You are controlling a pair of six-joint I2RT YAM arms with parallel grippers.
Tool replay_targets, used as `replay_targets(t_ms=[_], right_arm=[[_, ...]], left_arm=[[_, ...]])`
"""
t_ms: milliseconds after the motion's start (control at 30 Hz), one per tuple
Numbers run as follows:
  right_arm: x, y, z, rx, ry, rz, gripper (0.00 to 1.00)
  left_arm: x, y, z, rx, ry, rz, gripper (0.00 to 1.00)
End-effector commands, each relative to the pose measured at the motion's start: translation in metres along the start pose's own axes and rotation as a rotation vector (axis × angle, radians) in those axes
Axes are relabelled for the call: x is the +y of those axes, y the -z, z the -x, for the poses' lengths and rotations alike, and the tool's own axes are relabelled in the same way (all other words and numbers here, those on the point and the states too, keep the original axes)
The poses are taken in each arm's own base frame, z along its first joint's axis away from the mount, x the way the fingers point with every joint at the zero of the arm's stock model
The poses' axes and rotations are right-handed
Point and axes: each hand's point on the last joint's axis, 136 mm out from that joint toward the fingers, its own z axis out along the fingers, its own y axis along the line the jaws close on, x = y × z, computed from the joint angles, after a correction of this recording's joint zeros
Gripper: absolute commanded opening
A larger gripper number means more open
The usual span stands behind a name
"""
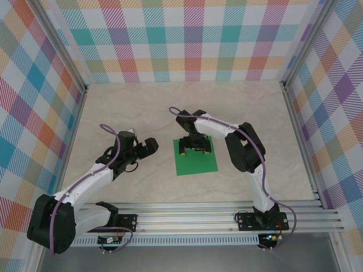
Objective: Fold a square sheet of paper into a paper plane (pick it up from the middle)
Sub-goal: Fold the square sheet of paper in half at the center of the table.
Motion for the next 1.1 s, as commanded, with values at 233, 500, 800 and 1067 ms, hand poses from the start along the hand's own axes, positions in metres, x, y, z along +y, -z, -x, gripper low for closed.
replay_targets(t_ms=[233,500,800,1067], right_arm=[[-0.028,-0.038,-0.027,0.125,-0.01,-0.165,0.94],[-0.031,-0.051,-0.033,0.159,-0.012,-0.186,0.93],[-0.028,-0.048,-0.032,0.149,-0.009,-0.167,0.83],[-0.023,-0.038,-0.026,0.125,0.013,-0.137,0.77]], left_arm=[[0.008,-0.002,-0.004,0.022,-0.001,0.03,1.0],[0.01,-0.003,-0.007,0.033,-0.004,0.037,1.0],[0.01,0.0,-0.007,0.031,0.0,0.037,1.0],[0.012,0.003,-0.008,0.031,0.002,0.045,1.0]])
